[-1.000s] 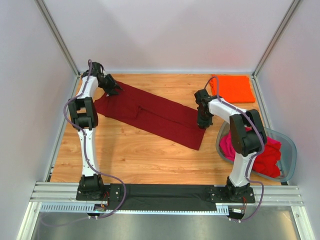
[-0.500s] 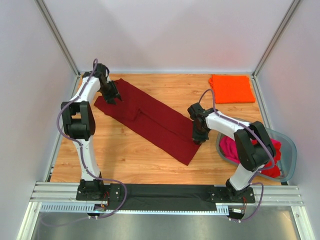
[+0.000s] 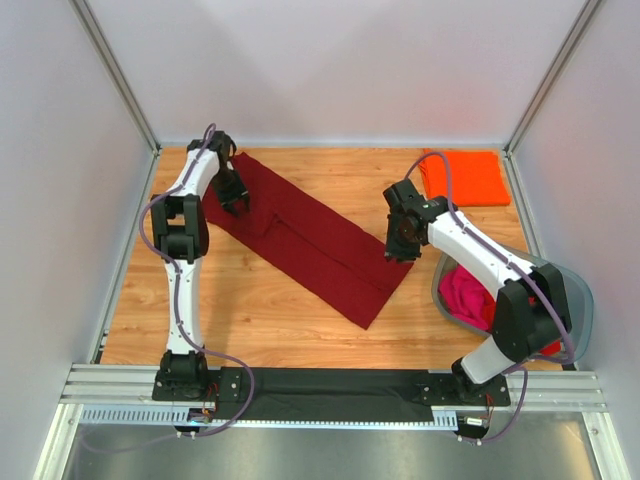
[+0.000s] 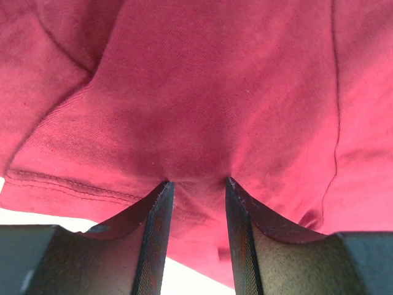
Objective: Fold and stack the t-shirts
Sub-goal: Fold the tshirt
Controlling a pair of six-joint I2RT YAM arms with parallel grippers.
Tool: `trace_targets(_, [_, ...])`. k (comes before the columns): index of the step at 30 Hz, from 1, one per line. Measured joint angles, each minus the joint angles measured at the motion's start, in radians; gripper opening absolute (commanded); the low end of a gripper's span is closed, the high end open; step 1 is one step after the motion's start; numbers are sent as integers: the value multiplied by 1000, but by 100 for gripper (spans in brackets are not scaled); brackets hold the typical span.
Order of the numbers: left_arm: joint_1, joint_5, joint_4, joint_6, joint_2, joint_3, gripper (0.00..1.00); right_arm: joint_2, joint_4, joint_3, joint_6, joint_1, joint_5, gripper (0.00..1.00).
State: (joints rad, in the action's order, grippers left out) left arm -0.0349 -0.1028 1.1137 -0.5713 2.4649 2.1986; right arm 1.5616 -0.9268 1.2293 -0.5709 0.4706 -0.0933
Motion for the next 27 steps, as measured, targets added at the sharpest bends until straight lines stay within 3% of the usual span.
trace_targets(5, [26,-44,6,-15,100,190,45,-12,1,5,0,0,14,29])
trace_targets(8, [48,-121,-82,-32,101,186,46,-15,0,4,0,0,24,29])
trace_targets(10, [55,-134,-150,-43,49,91,46,-26,-3,2,2,0,31,28])
trace_targets(13, [25,-121,-195,-56,-147,-180,46,-84,-16,-16,11,0,40,27])
trace_targets(17, [-122,-71,-240,-88,-488,-468,46,-198,-38,-34,22,-4,52,25])
trace_targets(21, [-382,-34,-315,-178,-875,-724,45,-291,-76,-32,26,-28,87,25])
trace_targets(24, [-538,-16,-349,-257,-1019,-840,43,-337,-116,-20,34,-42,106,24])
trace_targets(27, [-668,14,-378,-347,-1014,-906,38,-380,-158,3,42,-43,117,23])
